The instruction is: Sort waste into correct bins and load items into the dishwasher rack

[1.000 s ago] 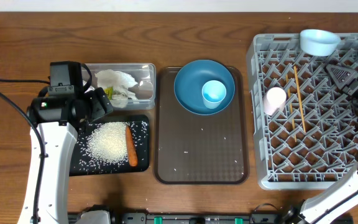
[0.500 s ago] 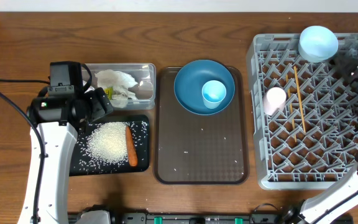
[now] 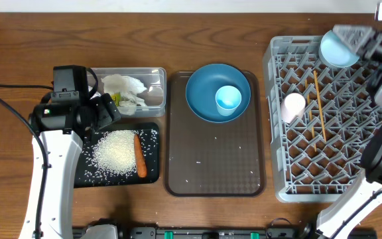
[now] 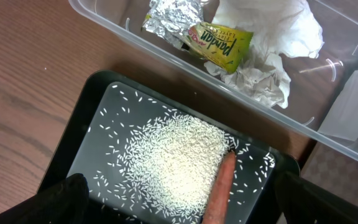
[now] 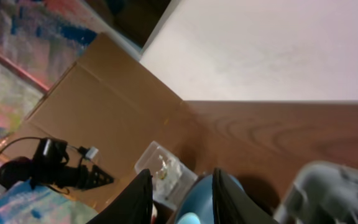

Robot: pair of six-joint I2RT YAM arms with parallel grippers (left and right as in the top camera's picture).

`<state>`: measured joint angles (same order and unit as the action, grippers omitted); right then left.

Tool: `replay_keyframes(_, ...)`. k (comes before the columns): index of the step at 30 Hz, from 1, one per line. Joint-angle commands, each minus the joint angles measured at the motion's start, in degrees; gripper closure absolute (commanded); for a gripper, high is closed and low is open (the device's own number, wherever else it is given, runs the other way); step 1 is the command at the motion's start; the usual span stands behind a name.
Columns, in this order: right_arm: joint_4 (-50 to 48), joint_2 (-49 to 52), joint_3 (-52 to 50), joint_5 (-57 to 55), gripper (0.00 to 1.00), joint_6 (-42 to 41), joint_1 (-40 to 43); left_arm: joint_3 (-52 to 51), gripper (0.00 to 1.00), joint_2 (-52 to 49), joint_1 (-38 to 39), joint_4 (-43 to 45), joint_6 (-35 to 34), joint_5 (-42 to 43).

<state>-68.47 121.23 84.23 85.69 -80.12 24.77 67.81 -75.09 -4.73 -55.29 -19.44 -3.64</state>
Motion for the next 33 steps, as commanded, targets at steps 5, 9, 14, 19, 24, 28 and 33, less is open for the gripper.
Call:
replay_keyframes(5,22.08,-1.01,15.04,-6.16,0.72,2.84,-2.64,0.68,0.01,0.61,-0.24,-0.09,0.13,-0.90)
replay_keyframes(9,45.22,-1.01,19.98,-13.88,0.72,12.94,-3.48,0.68,0.02,0.61,-0.24,-0.09,0.13,-0.90)
replay_keyframes(14,79.23,-1.01,28.59,-27.80,0.72,40.68,-5.92,0.68,0.01,0.61,-0.24,-0.09,0.13,-0.92)
replay_keyframes(19,109.85,-1.01,38.36,-60.70,0.65,69.68,-12.61,0.68,0.01,0.61,-0.24,-0.09,0.13,-0.90)
replay_keyframes(24,118.40,-0.98,40.15,-86.09,0.37,86.40,-20.04,0.68,0.01,0.61,-0.24,-0.09,0.13,-0.90)
replay_keyframes(28,121.26,-0.17,38.32,-90.95,0.38,90.92,-22.53,0.68,0.01,0.61,-0.24,-0.09,0.13,-0.90)
replay_keyframes(33,121.81,1.05,35.01,-92.80,0.38,90.23,-21.77,0.68,0.01,0.61,-0.24,-0.09,0.13,-0.90)
